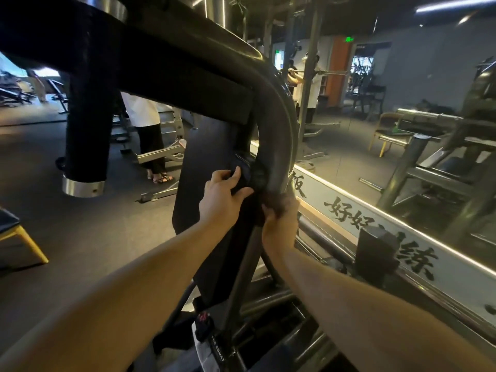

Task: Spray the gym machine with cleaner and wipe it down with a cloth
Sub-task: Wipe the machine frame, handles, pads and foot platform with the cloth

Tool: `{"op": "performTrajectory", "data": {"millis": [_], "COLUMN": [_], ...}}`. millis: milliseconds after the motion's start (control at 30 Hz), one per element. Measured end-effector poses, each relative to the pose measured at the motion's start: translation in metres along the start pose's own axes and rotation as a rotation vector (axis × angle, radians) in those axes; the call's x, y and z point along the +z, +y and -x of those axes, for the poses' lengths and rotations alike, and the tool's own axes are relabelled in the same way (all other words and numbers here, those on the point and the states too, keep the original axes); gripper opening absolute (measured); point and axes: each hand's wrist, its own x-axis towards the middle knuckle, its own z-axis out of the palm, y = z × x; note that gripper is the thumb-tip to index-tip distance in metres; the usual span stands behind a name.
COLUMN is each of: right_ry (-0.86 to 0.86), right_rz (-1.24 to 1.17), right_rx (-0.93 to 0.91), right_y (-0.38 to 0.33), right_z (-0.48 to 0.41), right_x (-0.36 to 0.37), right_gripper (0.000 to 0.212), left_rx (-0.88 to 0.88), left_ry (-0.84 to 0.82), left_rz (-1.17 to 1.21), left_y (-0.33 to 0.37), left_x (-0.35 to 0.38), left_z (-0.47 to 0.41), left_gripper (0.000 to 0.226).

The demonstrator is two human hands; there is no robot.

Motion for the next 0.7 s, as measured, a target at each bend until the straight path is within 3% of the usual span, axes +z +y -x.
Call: {"op": "performTrajectory", "data": {"millis": [167, 267, 433, 567, 700], "right_ry": [-0.061, -0.001, 0.130, 0.115, 0.086], "right_rz": [0.027, 0.032, 0.045, 0.054, 0.051], "right_rx": [0.140, 0.063, -0.087, -0.025, 0.044], "right_y": [0.004, -0.033, -0.080, -0.043, 0.005], "right_z": [0.008, -0.015, -0.044, -0.022, 0.006], "right_x": [-0.004, -0.012, -0.003, 0.006, 0.013], "right_gripper": [0.024, 0.018, 0.026, 0.027, 0.032], "left_rx": [-0.005, 0.006, -0.031, -0.187, -0.213], "left_ry": [-0.034, -0.111, -0.144, -0.184, -0.187], "left_rz": [0.028, 0.016, -0.063, 0.014, 0.054], "left_y": [0.002, 0.000, -0.028, -0.051, -0.064], "left_x": [-0.006, -0.012, -0.011, -0.004, 0.004], "left_z": [0.002, 0.005, 0.031, 0.051, 0.060], "left_gripper": [0.065, 0.072, 0.077, 0.075, 0.071]}}
